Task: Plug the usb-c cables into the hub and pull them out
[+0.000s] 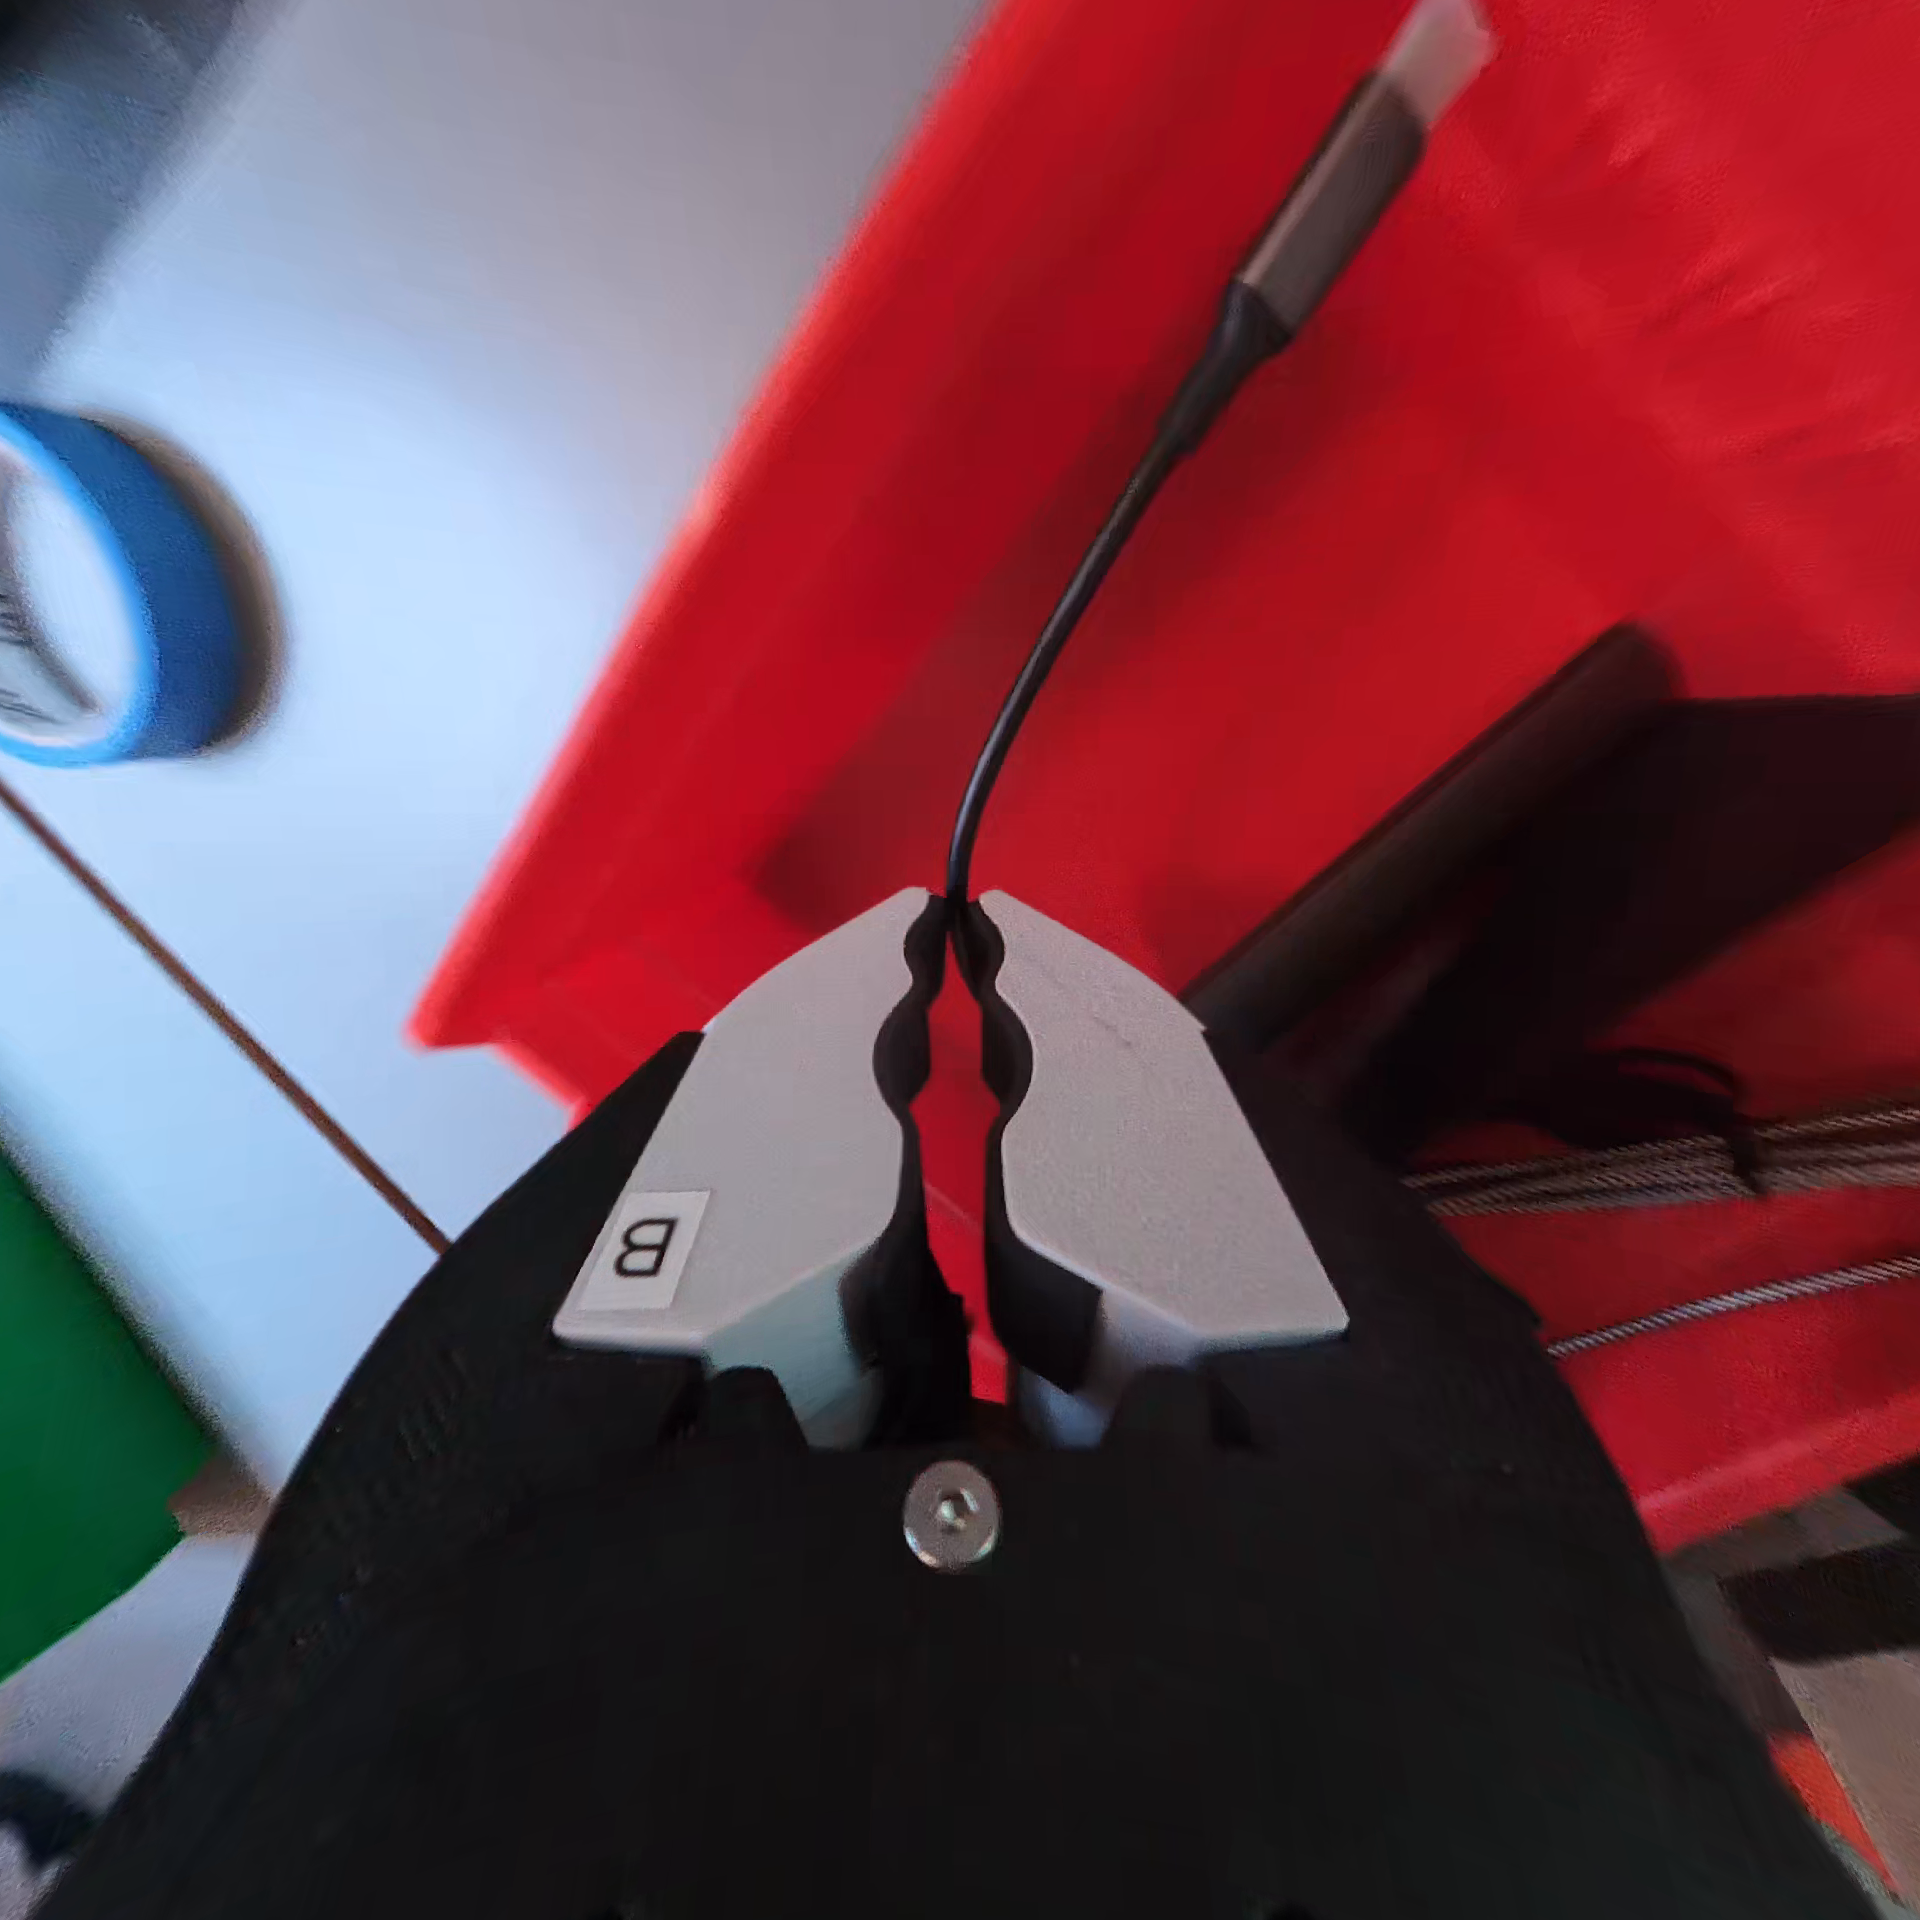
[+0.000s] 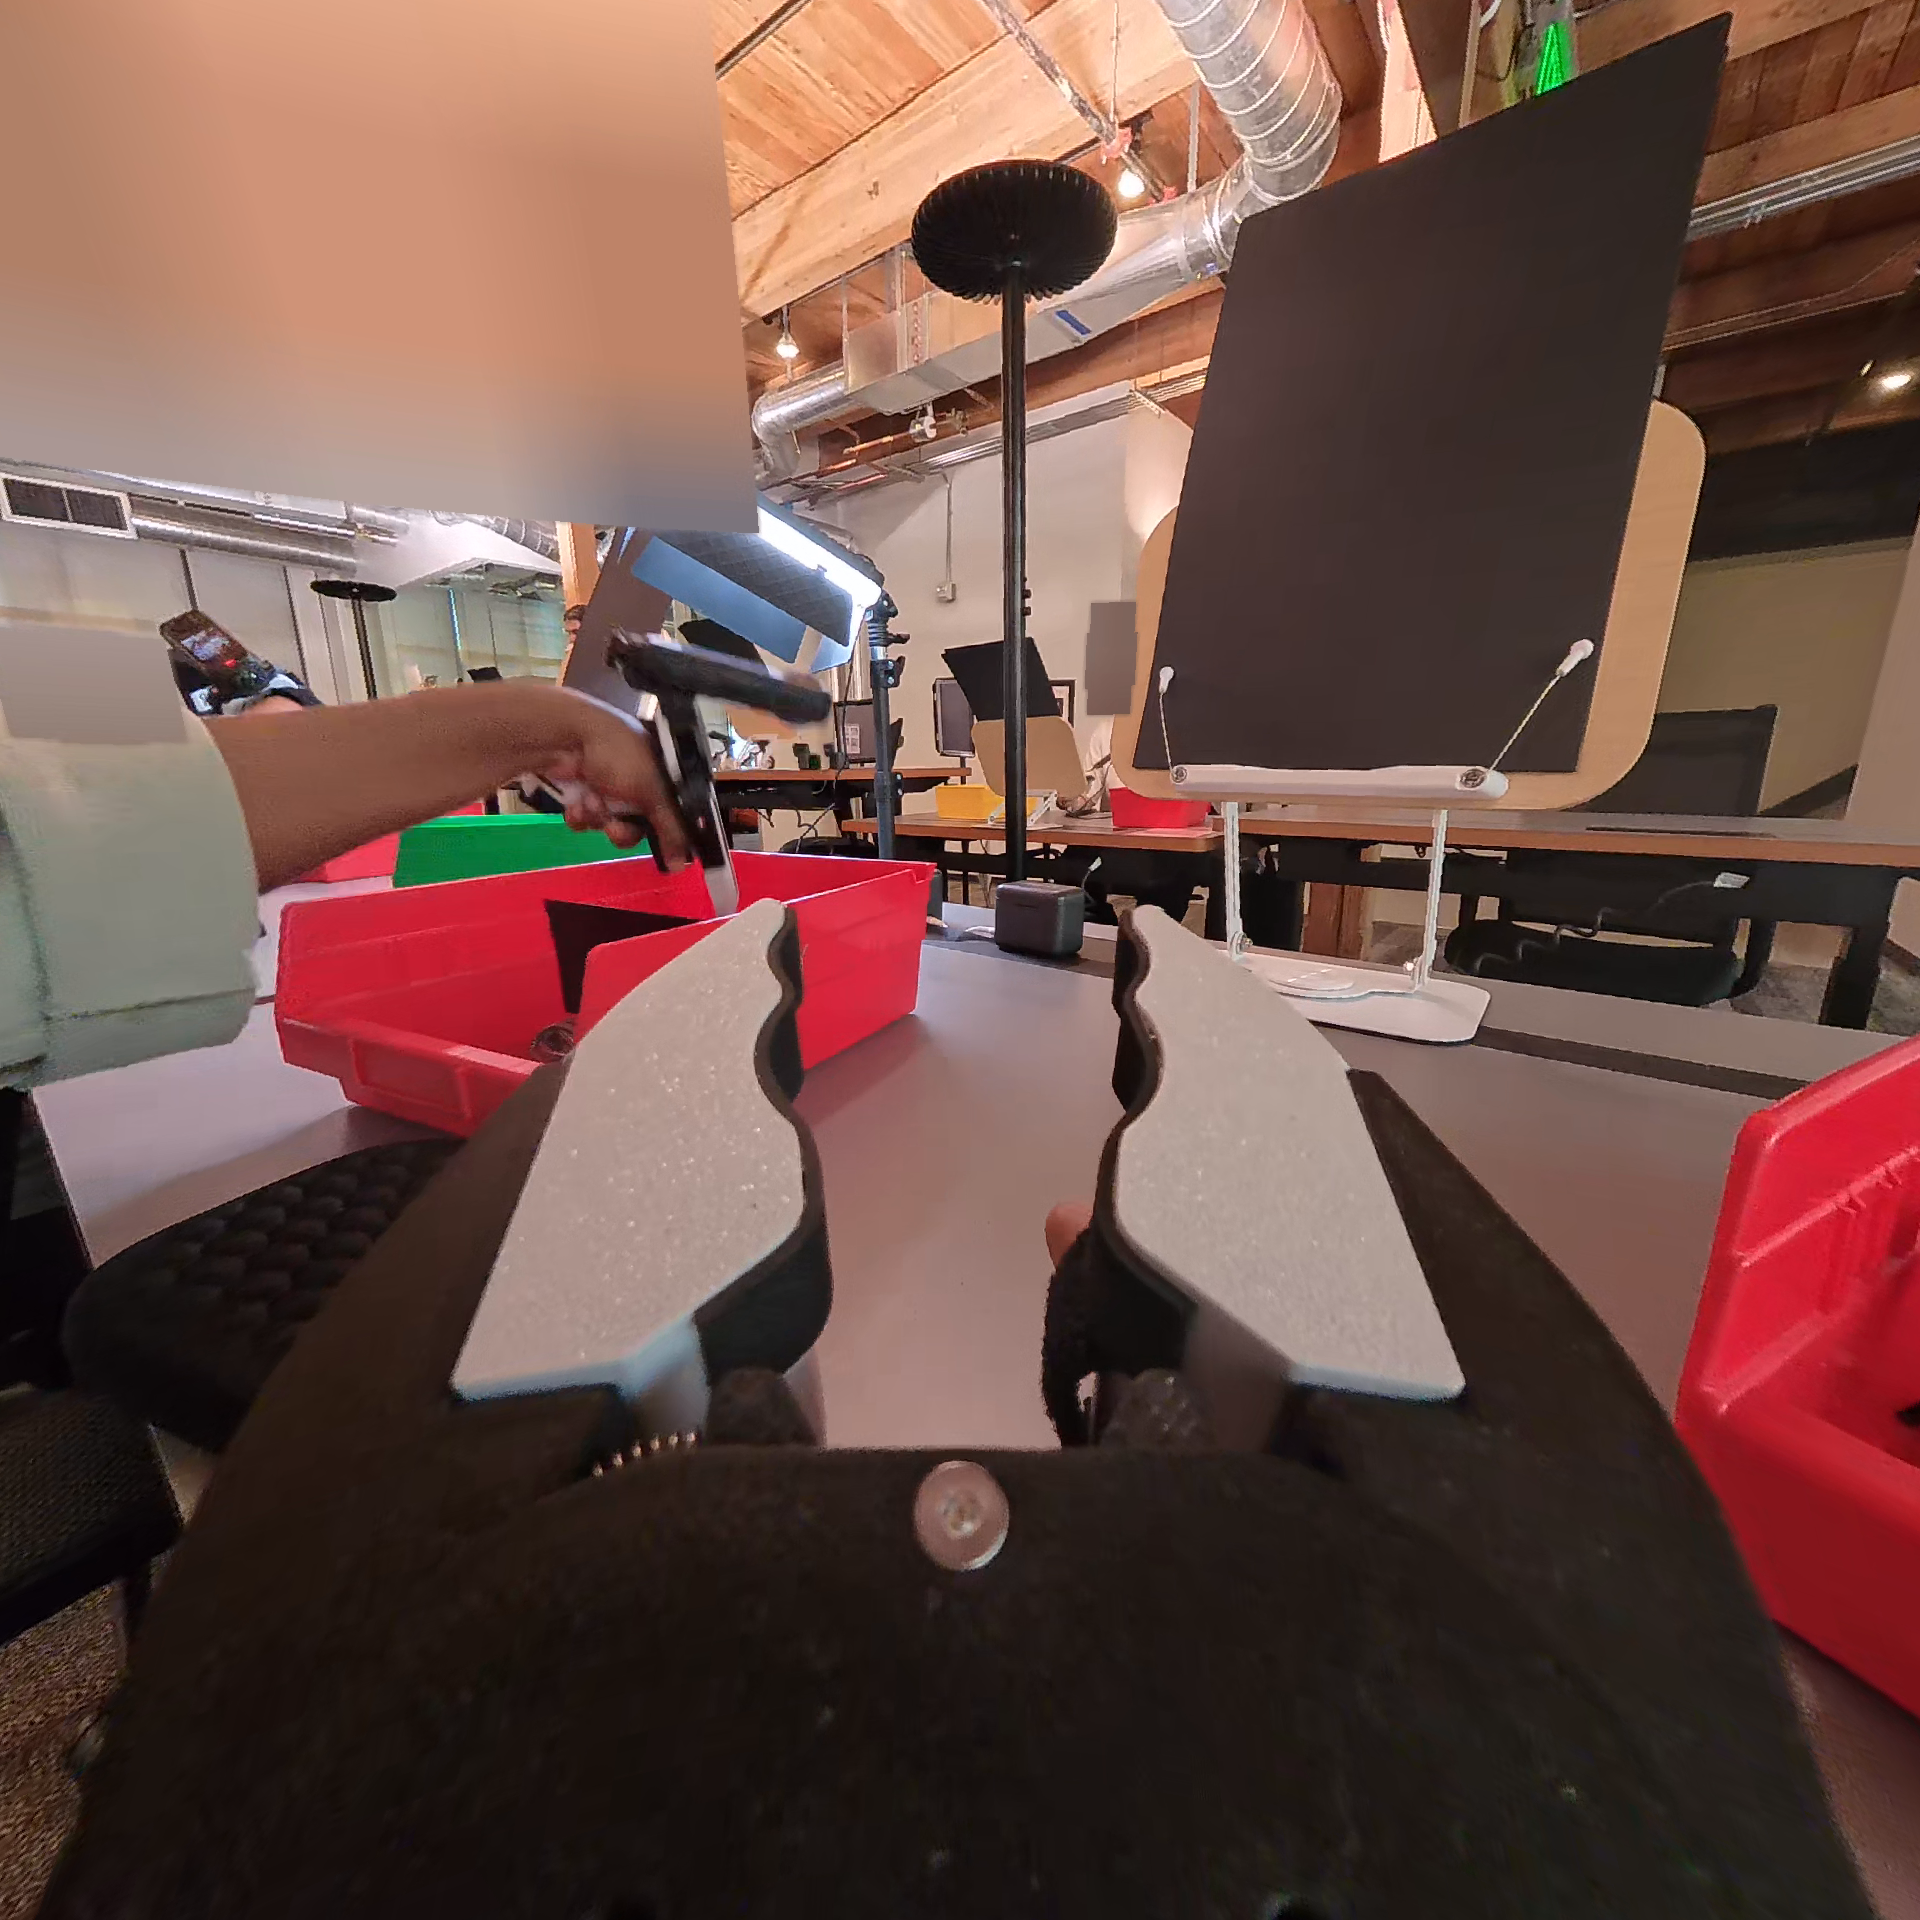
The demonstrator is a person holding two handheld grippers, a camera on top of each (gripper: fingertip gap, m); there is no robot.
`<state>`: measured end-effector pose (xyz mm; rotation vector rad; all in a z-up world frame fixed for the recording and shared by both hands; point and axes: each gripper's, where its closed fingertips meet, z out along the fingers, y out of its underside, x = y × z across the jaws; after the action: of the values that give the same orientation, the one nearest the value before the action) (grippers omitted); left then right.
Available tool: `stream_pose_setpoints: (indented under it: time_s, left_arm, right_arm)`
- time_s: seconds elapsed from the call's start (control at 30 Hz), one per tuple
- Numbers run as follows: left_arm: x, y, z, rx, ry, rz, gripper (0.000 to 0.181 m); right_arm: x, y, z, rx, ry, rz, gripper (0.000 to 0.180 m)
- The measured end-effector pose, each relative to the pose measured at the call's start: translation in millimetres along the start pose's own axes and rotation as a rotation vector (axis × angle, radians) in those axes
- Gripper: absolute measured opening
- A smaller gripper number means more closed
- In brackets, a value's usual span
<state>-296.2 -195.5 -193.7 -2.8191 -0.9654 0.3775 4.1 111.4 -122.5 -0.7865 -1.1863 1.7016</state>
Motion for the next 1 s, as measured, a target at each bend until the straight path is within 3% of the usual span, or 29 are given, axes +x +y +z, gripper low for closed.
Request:
stream_pose_setpoints:
  time_s: [0.03, 0.3, 0.53, 0.7, 0.87, 1.0]
  left_arm:
    - [0, -8, -20, 0.071, -0.005, -0.003, 0.004]
    - [-2, -52, -161, 0.552, -0.247, 0.022, 0.004]
    - [30, -72, -282, 1.155, -0.436, -0.066, 0.004]
    - [106, -67, -312, 1.531, -0.238, -0.104, 0.004]
    - [190, -63, -291, 1.671, 0.086, -0.084, 0.004]
    - [236, -57, -279, 1.722, 0.292, -0.113, 0.004]
  right_arm:
    - [0, 0, 0, -0.001, 0.001, 0.002, 0.057]
    - [-1, -1, -1, 0.005, 0.001, -0.005, 0.055]
    - [-3, 0, 0, 0.000, -0.010, -0.012, 0.055]
    - [-8, 1, 0, -0.003, -0.025, -0.041, 0.055]
    - [-16, 2, 0, -0.008, -0.037, -0.116, 0.059]
    - [-35, 4, 0, -0.004, -0.070, -0.295, 0.065]
